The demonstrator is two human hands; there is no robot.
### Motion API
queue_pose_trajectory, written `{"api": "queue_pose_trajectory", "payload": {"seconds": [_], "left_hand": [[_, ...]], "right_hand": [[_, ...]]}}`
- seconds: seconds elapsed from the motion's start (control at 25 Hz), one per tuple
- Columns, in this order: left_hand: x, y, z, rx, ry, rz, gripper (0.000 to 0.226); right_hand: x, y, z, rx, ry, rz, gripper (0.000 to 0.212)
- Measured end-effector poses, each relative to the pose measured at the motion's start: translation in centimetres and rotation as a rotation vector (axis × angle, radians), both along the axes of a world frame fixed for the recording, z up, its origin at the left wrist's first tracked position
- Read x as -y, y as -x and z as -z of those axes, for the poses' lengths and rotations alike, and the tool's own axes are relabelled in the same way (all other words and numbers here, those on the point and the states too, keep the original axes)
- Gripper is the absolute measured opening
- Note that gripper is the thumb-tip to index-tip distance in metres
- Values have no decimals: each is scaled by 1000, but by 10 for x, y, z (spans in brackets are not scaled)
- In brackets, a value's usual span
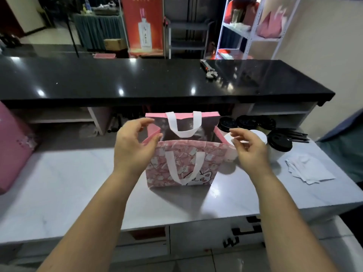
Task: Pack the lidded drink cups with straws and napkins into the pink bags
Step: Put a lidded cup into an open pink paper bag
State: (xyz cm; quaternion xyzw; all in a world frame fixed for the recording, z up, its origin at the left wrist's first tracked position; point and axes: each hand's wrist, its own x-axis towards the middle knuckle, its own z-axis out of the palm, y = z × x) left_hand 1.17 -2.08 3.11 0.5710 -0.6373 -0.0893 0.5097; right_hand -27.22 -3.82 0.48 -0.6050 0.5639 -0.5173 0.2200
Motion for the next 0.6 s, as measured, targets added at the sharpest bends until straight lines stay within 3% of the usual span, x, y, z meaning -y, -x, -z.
{"api": "queue_pose_trajectory", "payload": {"seconds": [0.2,0.36,0.48,0.6], "left_hand": [[30,83,-36,363,-66,182,33],[38,158,-30,585,-129,321,35],[44,207,-18,789,-175,304,33],[56,247,-2,868,-231,258,27]], "right_hand": [[-7,22,-33,-366,6,205,26],[-11,55,-35,-466,-4,260,29],[0,84,-29,-563,-36,245,33],[26,113,-14,-628,-81,180,34]]}}
